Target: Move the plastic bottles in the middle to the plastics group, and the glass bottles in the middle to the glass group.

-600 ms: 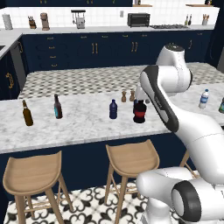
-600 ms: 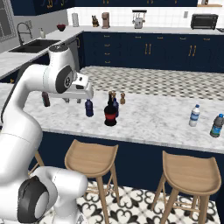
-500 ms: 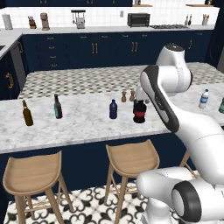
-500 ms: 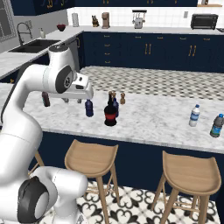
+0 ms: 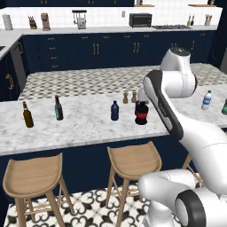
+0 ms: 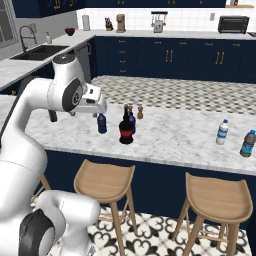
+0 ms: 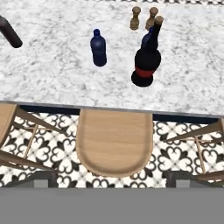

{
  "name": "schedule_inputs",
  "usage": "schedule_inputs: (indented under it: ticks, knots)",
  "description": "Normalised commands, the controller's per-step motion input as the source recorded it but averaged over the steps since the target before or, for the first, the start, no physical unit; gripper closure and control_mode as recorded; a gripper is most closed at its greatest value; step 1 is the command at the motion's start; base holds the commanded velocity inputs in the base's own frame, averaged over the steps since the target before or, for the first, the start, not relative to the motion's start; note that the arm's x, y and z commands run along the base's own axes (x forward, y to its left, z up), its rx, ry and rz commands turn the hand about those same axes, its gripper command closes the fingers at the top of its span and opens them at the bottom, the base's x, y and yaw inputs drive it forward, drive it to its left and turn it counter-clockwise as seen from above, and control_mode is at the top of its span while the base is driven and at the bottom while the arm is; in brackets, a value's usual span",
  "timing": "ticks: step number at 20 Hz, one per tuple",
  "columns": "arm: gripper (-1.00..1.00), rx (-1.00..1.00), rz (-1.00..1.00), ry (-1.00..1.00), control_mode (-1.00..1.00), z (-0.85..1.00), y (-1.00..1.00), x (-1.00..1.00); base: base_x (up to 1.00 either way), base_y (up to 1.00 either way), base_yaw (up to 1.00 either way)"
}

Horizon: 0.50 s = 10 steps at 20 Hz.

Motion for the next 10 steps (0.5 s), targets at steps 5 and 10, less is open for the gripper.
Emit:
schedule_inputs:
  ticks: [5,10]
  knots:
    - [-1.00,0.05,-0.15,-0.10,-1.00,0.17,-0.60,0.00,0.00,0.00,0.00]
    - [-1.00,0.03,-0.29,0.00,-1.00,0.04,-0.46,0.05,0.00,0.00,0.00]
